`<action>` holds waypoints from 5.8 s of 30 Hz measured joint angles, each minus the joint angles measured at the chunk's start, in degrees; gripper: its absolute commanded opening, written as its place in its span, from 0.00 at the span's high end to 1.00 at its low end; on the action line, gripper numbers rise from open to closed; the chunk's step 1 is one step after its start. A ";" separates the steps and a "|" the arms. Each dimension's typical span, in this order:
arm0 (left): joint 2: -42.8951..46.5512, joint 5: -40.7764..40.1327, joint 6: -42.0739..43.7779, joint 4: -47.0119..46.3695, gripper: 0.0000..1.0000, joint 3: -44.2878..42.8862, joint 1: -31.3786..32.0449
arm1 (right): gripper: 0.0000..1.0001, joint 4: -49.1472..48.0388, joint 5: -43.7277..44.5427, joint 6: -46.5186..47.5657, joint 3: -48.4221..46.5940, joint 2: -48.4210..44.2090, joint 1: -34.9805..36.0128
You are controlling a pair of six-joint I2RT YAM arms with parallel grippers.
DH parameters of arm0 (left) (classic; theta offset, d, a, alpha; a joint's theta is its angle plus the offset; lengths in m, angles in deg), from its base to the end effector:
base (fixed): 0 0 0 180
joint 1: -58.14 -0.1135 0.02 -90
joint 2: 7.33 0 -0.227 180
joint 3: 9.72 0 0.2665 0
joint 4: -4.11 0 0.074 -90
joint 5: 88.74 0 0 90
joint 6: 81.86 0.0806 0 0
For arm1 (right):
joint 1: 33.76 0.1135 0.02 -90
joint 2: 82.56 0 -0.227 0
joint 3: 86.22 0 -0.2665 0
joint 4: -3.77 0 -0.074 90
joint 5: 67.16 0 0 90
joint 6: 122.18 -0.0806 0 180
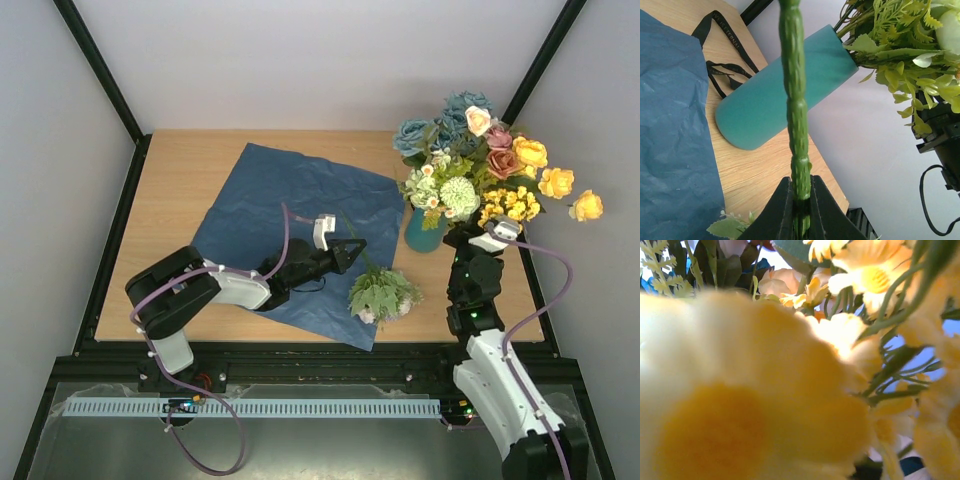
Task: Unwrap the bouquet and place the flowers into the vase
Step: Insert the fake flower into the vase.
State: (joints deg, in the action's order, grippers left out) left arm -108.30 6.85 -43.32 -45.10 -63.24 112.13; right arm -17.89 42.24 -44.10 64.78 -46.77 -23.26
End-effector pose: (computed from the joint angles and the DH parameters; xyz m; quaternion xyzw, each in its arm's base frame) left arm 0.2274 -0.3262 0.1448 0.0503 0.6944 -0.5911 0.4072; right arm 0.2463 0.0184 0.2532 0.1410 0.5992 0.0511 0.7864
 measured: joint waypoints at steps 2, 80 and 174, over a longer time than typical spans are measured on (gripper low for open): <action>0.96 0.00 0.33 1.53 0.98 -0.02 0.00 | 0.69 3.43 -0.09 -1.42 -0.72 -1.62 0.00; 36.81 46.29 11.89 64.70 0.98 0.68 -20.61 | 0.60 51.54 -56.41 -16.00 -12.61 -11.45 11.78; 43.67 24.48 15.34 60.24 0.47 6.43 -29.86 | 0.99 6.51 -5.07 61.27 -9.86 -0.11 36.28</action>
State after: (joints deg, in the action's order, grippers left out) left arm -64.63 31.33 -27.98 15.14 -56.81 82.28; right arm -11.38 37.16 17.16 54.92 -46.87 13.02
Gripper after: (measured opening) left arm 0.539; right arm 0.016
